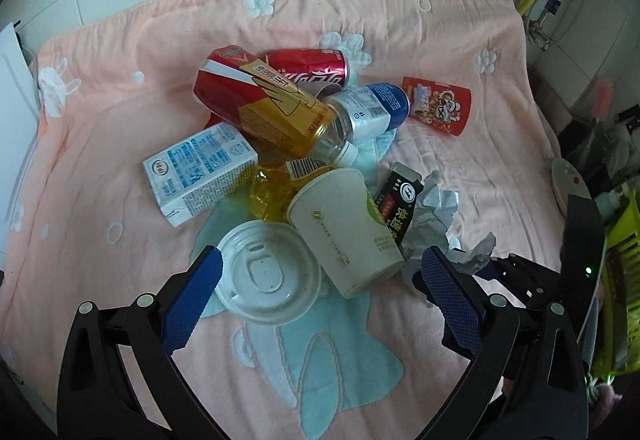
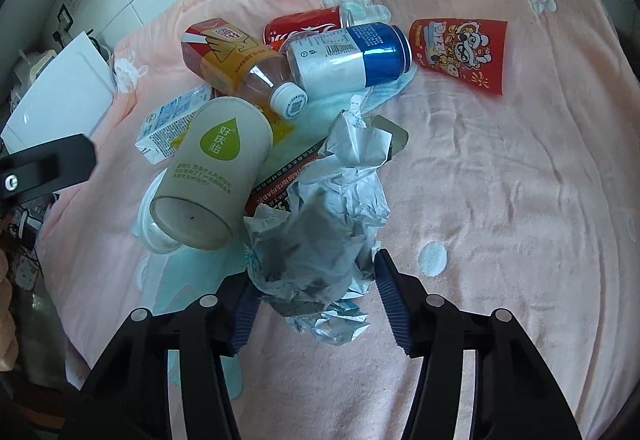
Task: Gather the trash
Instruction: 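Grasp crumpled foil with right gripper while left gripper grasps white paper cup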
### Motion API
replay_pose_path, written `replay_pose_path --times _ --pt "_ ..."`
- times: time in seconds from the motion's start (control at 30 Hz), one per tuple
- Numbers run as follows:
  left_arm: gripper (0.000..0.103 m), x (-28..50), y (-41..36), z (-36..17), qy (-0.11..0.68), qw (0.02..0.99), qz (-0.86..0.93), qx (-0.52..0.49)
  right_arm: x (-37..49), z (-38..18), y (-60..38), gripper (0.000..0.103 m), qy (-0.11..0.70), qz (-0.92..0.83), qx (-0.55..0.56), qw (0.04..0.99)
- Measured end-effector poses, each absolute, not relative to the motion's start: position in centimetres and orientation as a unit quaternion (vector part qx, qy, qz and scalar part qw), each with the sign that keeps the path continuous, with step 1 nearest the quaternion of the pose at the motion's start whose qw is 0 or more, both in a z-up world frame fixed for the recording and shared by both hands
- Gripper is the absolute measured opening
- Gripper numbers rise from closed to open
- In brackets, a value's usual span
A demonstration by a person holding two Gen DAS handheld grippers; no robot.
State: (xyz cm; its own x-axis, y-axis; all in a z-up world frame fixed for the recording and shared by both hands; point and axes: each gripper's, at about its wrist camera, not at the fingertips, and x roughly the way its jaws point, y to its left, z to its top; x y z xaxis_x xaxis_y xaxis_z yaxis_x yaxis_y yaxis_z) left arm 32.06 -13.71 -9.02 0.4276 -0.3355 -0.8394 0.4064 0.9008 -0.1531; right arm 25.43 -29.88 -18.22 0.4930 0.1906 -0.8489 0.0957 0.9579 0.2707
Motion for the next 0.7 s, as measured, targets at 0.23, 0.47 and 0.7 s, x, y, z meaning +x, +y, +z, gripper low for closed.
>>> replay_pose_path --times 0.23,0.47,0.7 --pt "0.097 34.3 -15.7 -11.3 0.537 0.813 -0.223 0.029 23.7 -17.5 -30.4 0.045 0.495 0.018 0.141 0.857" --pt "0.092 35.1 -16.7 -13.5 0.562 0.799 -0.213 0.023 21.9 -17.2 -31.0 0.044 0.492 0.007 0.139 0.859" --pt "0.065 35.2 -17.1 -14.5 0.572 0.79 -0.22 0.02 20.3 -16.4 -30.7 0.043 0.484 0.007 0.137 0.864"
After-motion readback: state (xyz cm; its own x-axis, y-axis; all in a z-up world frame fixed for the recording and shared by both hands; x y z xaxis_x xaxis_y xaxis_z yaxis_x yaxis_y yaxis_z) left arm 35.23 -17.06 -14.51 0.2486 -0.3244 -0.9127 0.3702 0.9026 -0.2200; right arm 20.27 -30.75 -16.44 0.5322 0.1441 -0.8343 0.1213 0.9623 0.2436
